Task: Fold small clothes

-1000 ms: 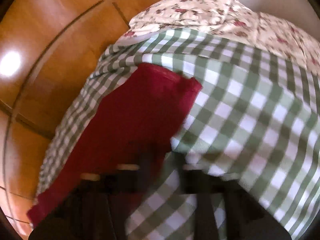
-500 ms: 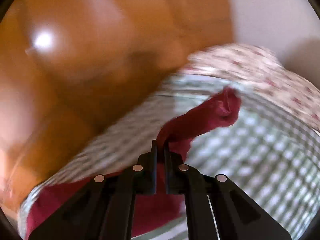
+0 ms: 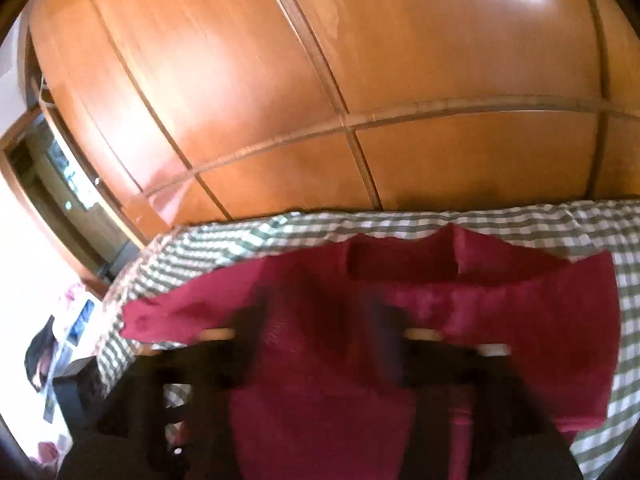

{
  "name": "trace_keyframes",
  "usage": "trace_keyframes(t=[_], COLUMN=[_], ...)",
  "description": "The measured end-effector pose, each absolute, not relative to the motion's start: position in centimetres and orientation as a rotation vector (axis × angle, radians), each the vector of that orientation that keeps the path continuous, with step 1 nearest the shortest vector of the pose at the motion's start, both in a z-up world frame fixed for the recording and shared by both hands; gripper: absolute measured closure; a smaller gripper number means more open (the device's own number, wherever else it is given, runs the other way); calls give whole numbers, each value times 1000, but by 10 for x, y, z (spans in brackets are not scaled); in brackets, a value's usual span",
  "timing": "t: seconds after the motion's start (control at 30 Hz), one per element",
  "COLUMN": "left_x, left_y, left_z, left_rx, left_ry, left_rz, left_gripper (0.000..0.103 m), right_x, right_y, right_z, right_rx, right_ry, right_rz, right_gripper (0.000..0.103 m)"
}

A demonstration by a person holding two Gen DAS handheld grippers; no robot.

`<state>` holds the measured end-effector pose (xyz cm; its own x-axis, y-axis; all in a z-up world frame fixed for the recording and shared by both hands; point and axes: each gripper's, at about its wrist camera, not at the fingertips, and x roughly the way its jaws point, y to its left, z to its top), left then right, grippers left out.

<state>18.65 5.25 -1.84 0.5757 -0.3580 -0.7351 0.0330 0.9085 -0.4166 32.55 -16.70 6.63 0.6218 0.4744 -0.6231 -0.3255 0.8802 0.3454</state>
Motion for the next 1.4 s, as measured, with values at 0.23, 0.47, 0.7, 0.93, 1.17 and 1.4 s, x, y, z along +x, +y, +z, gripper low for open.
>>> trace_keyframes(t=[0.23,0.47,0.7,0.93,1.17,1.4], left_x=[223,286,324,285,290,279], left_y=[64,41,24,59,51,43], left_z=[-28,-40,-37,-1,-42,-58], left_rx=[-461,-416,-415,-415,-301,-226], left_ry=[953,986,994,860,959,966], left_rz=[-229,-214,-224,-210,-88,-31], left_gripper=[33,34,99,99,99,81], right_x=[278,216,223,246,309,338], right_y=[-248,-333,-352,-328,-288,-255], right_z=[52,8,-5,21,12,-41], right_rx=[324,412,483,423,314,79], right_ry=[799,883,888,793,834,897], right_rz=[283,55,-9,82,122,3], right_gripper=[36,36,36,36,36,33])
